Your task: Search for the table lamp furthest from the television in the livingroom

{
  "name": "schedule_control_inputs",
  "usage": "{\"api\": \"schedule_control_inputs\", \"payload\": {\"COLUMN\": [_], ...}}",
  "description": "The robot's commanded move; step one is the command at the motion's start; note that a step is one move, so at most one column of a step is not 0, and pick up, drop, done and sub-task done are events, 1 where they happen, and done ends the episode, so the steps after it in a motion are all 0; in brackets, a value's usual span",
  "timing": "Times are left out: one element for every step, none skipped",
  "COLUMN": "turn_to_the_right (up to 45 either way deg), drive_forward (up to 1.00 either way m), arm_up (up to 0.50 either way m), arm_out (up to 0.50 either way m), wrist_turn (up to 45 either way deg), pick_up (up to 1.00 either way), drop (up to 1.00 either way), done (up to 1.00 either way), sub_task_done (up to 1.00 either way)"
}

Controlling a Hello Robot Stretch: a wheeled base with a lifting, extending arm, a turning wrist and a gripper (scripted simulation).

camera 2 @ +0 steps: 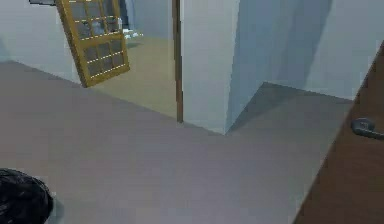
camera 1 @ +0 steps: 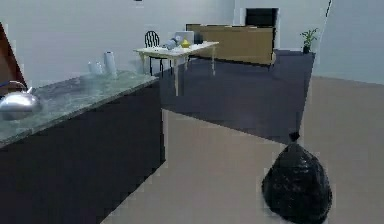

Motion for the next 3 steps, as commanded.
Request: {"api": "schedule_control_inputs", "payload": {"turn_to_the_right": [0.0,3.0,0.0], "drive_forward": [0.95,0.0,0.3], "arm_up": [0.0,0.0,0.0], "arm_out": [0.0,0.0,0.0], "wrist_turn": [0.0,0.0,0.0], "pick_up": [0.0,0.0,0.0], "drop": [0.0,0.0,0.0], "done": [0.0,0.0,0.0], "sub_task_done": [0.0,0.0,0.0]}}
